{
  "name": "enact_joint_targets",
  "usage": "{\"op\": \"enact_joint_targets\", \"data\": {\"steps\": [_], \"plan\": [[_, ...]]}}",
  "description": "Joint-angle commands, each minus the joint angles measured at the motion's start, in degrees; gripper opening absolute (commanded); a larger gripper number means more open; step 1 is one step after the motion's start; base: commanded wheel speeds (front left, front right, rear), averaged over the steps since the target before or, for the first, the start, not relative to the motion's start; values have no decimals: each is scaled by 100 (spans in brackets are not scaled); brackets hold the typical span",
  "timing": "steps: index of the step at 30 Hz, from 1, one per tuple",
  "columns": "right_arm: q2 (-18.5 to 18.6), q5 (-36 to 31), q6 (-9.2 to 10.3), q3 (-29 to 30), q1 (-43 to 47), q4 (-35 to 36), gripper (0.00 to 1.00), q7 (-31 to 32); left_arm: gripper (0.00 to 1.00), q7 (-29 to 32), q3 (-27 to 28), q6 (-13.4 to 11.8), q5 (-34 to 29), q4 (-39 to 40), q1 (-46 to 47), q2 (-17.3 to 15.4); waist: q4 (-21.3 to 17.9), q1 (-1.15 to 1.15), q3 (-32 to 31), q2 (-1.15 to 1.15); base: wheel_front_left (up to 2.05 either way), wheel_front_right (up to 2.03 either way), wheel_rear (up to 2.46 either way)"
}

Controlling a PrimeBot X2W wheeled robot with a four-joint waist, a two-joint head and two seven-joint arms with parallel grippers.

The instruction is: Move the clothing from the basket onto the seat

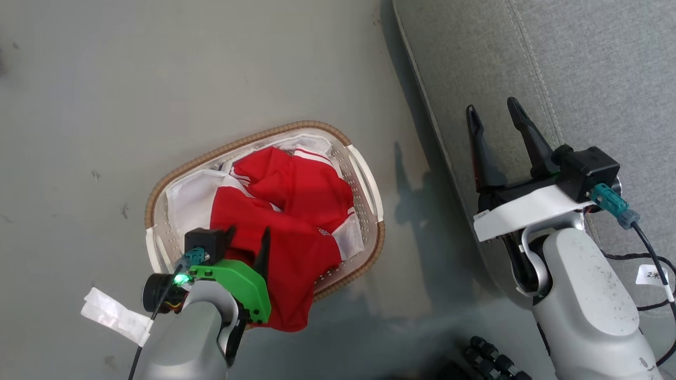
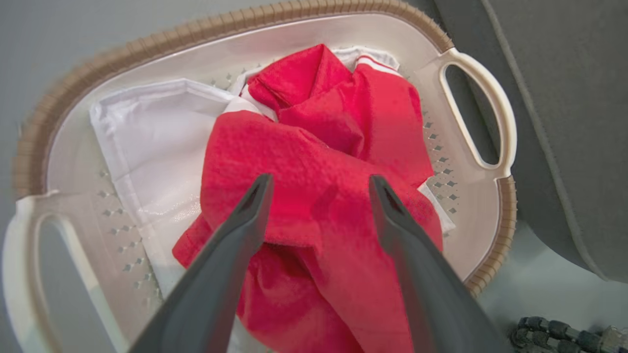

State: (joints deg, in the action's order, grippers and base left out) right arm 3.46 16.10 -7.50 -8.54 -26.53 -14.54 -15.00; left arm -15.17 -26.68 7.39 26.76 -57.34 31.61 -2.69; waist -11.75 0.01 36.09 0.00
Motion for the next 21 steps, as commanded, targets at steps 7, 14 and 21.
{"op": "enact_joint_targets", "data": {"steps": [7,14,21], "plan": [[-29,46,2,-28,-89,-46,100,-25,100,299,-520,18,711,-582,214,-37,-198,-1,377,0,0,0,0],[-40,74,2,-50,-143,5,100,-25,100,373,-801,19,1073,-896,433,-37,-220,-1,568,0,0,0,0],[-47,49,2,-89,-244,108,100,-25,100,339,-1001,17,1243,-1083,771,-40,-280,-1,868,0,0,0,0]]}}
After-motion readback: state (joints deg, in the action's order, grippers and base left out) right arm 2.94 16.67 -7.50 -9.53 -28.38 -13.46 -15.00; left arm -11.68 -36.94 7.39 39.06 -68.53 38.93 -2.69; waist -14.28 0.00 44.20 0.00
